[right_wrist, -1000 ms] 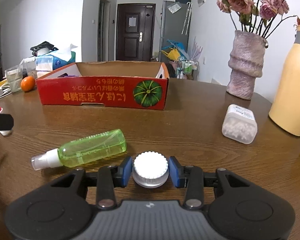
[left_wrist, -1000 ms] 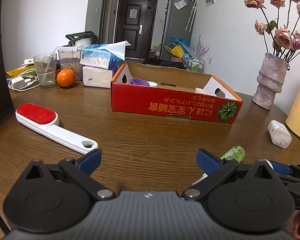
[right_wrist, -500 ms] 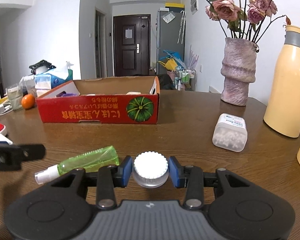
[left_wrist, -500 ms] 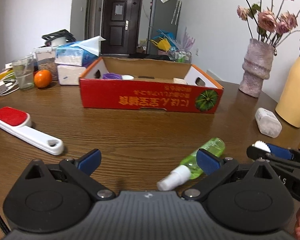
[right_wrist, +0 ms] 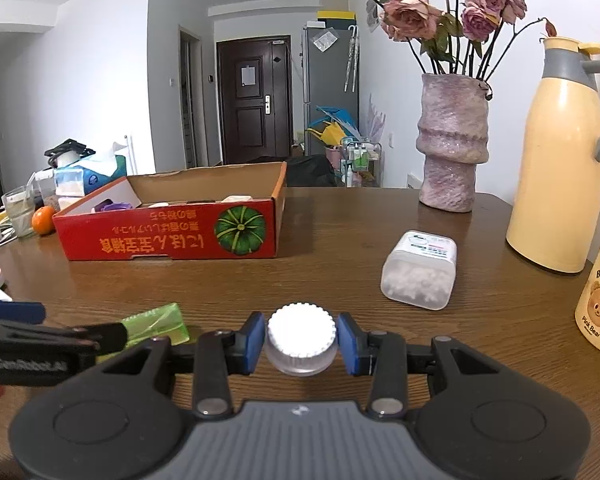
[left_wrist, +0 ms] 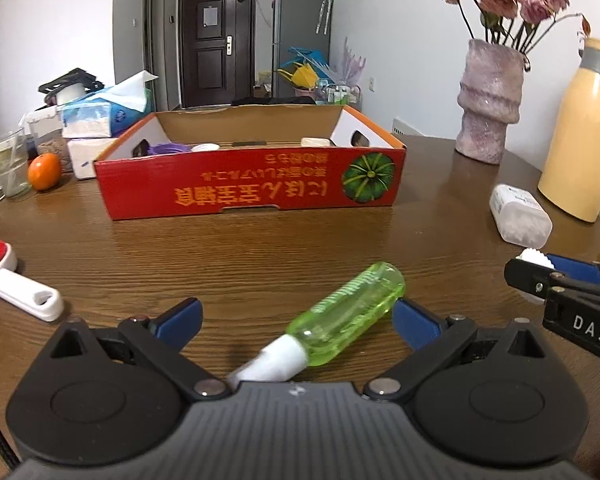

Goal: Organize rigid objects
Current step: 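Grasp the green spray bottle with the left tool while the right tool holds the white cap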

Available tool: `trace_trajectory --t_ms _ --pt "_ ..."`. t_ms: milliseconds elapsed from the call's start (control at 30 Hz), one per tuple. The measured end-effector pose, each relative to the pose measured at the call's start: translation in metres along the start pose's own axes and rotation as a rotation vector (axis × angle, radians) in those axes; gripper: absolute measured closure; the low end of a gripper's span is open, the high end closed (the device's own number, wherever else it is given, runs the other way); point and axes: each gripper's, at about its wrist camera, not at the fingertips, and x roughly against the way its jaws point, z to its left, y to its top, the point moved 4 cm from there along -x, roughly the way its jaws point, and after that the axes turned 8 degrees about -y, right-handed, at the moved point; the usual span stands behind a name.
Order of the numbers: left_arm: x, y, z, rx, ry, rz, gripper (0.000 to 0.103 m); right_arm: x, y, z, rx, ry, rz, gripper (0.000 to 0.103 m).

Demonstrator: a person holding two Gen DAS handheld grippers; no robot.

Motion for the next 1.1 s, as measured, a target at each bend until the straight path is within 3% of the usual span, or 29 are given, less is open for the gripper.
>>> trace_trajectory --t_ms 200,367,500,800,1100 --pt "-0.018 -0.002 -0.019 -0.051 0.006 0.044 0.004 -0.003 0.000 -0.010 -0.018 -0.002 0.008 0.064" --pt "-0.027 -0.004 -0.021 -0.049 0.009 0.077 0.021 -0.005 0.000 -0.013 -0.029 0.000 0.013 0.064" --pt "-0.030 -0.004 -0.013 -0.006 0.005 0.098 0.027 -0.004 0.000 -0.011 -0.035 0.010 0.006 0.064" --pt "-0.028 -0.004 -0.010 0.009 -0.042 0.097 0.070 -0.006 -0.003 -0.009 -0.028 0.002 0.015 0.064" --pt "-0.023 -0.003 -0.007 0.018 -0.029 0.081 0.071 -0.007 -0.004 -0.009 -0.028 0.003 0.019 0.064"
